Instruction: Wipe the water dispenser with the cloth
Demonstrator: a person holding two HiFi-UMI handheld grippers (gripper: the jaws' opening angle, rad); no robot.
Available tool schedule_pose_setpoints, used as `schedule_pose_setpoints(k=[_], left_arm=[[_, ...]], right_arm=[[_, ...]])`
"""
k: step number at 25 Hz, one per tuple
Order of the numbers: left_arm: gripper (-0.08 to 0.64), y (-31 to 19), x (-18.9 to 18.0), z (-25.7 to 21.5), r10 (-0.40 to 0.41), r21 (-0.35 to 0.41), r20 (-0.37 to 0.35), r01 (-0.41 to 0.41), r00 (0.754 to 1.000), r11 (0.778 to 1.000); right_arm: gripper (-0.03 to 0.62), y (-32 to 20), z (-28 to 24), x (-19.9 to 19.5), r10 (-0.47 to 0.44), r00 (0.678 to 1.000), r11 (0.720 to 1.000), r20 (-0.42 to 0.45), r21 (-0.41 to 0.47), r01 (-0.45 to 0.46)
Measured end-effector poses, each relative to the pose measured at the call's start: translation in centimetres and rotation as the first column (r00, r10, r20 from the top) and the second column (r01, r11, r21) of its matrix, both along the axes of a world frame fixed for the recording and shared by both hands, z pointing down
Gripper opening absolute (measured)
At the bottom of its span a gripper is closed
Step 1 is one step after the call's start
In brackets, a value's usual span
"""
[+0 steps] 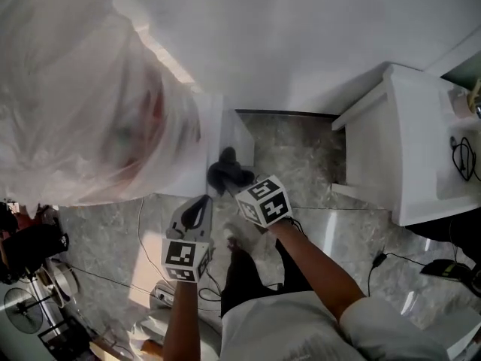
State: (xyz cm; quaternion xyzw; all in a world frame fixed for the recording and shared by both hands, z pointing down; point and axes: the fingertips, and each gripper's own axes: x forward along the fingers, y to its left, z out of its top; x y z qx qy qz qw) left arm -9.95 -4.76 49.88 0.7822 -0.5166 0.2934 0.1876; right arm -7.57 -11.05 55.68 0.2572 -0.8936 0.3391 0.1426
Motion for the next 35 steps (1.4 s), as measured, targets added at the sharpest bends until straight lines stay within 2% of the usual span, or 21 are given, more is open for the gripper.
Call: schedule_pose_setpoints(k=[6, 17, 20, 24, 27, 29, 35], left_arm=[[0.018, -1.4, -1.1, 0.2, -0.04, 0.039, -0.009, 0.04, 0.999, 0.998], [0.018, -3.2, -0.8, 0.1, -0.074, 0.032, -0.01, 0.075, 0.997, 0.997], [0.018, -3.7, -0.8, -0.1, -0.083, 0.065, -0.028, 0.085, 0.996, 0.994], [0.018, -3.7, -0.4, -0.5, -0.068, 0.077, -0.024, 0.07, 0.997, 0.995], [0.018, -3.6, -0.2, -0.3, -0.057, 0.083, -0.025, 0.058, 0.998, 0.995], [0.018, -3.6, -0.4, 0.1, -0.065, 0.084, -0.033, 0.068, 0.997, 0.994], [0.018, -3.9, -0.9, 0.6, -0.099, 0.098, -0.042, 0.103, 0.994, 0.99]], right_arm=[[0.055, -5.1, 1.8, 0.5, 0.093, 0.995, 0.995, 0.018, -0.027, -0.093], [0.055, -17.6, 1.0, 1.3, 0.173, 0.985, 0.978, -0.023, 0.118, -0.169], [0.055, -19.3, 2.5, 1.5, 0.188, 0.982, 0.978, -0.011, 0.094, -0.187], [0.055, -19.1, 6.6, 1.4, 0.177, 0.984, 0.983, -0.024, 0.048, -0.175], [0.055, -17.4, 8.4, 1.3, 0.184, 0.983, 0.983, 0.024, 0.02, -0.185], [0.055, -15.8, 9.3, 1.3, 0.179, 0.983, 0.984, 0.042, 0.0, -0.18], [0.055, -8.5, 13.1, 0.5, 0.09, 0.996, 0.993, 0.018, -0.074, -0.089]])
